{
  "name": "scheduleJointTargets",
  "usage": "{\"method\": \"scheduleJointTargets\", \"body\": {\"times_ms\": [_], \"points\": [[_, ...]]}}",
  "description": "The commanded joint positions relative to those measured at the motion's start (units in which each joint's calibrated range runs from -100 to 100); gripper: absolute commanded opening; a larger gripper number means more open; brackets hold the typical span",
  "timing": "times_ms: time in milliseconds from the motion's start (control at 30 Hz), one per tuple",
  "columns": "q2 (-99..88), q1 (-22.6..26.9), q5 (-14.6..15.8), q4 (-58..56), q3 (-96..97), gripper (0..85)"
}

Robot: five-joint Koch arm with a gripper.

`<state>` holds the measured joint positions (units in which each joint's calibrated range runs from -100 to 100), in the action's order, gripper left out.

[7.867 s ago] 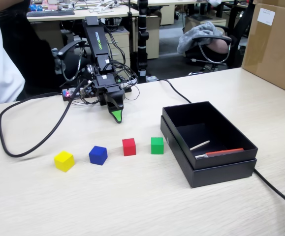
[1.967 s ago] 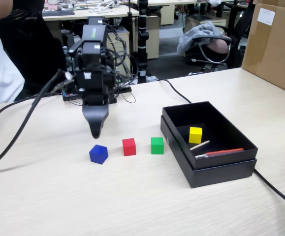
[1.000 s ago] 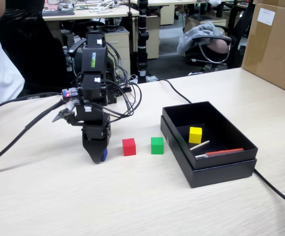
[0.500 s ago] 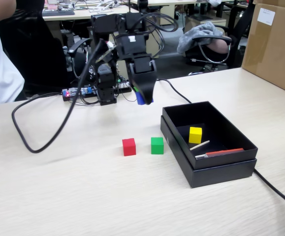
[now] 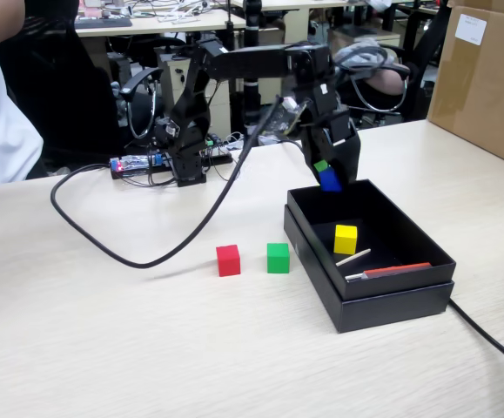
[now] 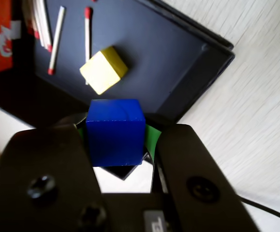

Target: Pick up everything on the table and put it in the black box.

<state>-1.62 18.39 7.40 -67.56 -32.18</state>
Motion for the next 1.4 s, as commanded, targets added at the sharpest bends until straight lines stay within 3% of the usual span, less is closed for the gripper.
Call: {"method": "scheduleJointTargets", "body": {"times_ms": [0,267,500,533,800,1067,1367], "points": [[1.22,0.49,0.00,-0.30,-3.82,5.7],[10.05,0.83,0.44,-0.39,-3.09,8.4],[13.49,0.93,0.34,-0.48,0.99,42.0],[13.38,0.93,0.34,-0.56,1.17,43.4],[-4.98,-0.68,0.39,-0.56,4.53,45.1],[-27.13,-7.91,-0.83,-0.56,7.70,46.0],[-29.76,-15.63,-3.47,-0.30,21.03,50.4]]}}
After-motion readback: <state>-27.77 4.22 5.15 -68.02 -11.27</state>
